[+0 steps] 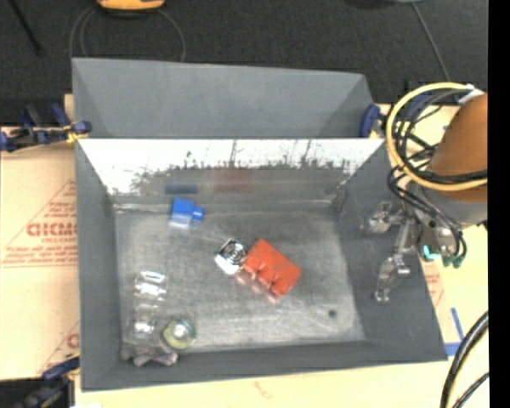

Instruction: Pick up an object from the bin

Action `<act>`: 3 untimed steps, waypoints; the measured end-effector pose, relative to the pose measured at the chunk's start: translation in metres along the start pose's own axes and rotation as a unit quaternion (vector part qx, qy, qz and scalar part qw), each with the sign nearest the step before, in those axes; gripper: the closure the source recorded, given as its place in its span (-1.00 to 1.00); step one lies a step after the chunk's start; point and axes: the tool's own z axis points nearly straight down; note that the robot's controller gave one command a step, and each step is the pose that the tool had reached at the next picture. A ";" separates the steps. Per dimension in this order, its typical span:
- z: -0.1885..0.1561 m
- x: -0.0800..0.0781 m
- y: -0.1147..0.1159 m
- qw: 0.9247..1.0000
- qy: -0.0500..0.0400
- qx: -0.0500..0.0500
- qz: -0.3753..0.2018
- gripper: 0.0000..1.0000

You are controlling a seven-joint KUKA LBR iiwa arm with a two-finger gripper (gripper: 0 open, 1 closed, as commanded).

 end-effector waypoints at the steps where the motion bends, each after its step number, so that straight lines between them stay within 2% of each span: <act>1: 0.107 -0.037 0.060 0.998 -0.001 -0.002 0.069 -1.00; 2: 0.139 -0.014 0.116 0.988 -0.009 0.000 0.155 -1.00; 3: 0.136 -0.016 0.115 0.988 -0.012 0.000 0.152 1.00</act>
Offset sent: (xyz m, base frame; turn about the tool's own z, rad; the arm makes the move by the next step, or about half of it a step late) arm 0.0363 0.0569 -0.1038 0.1413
